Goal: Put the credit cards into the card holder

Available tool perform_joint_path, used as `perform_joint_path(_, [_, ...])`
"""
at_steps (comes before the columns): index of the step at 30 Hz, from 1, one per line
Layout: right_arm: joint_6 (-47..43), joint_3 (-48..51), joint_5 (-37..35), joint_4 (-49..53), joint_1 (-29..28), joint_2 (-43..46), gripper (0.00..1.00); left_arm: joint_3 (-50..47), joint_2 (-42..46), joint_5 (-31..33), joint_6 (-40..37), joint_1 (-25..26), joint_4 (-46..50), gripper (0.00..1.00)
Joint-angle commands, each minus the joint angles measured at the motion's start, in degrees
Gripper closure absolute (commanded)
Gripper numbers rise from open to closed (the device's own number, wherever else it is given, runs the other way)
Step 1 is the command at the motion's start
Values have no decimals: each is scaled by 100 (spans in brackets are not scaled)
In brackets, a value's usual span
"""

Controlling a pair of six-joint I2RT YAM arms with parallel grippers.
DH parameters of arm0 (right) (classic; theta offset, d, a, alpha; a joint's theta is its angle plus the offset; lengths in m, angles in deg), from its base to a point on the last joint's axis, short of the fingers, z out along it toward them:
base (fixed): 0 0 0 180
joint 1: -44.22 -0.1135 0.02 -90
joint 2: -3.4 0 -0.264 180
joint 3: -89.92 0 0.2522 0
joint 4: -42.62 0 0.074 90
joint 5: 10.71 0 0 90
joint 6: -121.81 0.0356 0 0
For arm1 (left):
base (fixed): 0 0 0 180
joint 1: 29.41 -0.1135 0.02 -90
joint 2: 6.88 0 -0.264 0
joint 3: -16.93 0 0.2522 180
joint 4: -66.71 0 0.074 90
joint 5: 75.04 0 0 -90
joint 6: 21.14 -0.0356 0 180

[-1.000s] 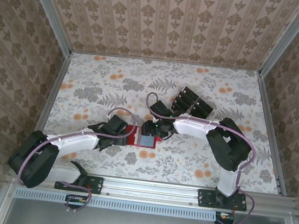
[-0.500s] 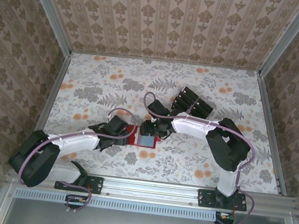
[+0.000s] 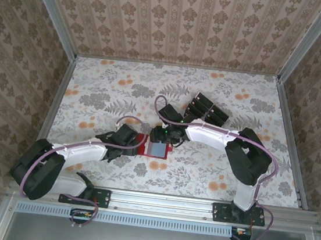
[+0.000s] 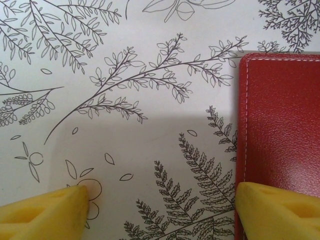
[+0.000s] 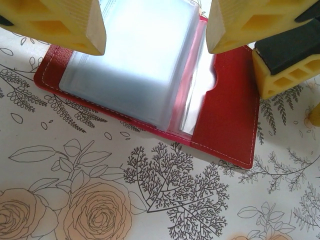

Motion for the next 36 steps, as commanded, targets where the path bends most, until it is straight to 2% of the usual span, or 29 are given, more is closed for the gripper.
perform_joint_path(1, [-33, -28, -61, 72, -36, -205, 43, -183, -275, -420, 94, 49, -364, 19])
perform_joint_path(22, [329, -238, 678, -393, -114, -748, 43, -263, -425, -585, 182, 115, -781, 19])
perform_joint_path(28, [427, -219, 636, -432, -124, -708, 42, -420, 191, -441, 244, 111, -684, 19])
perform_joint_path(36, [598, -145, 706, -615, -132, -643, 43, -662, 1591, -387, 143, 112, -371, 18])
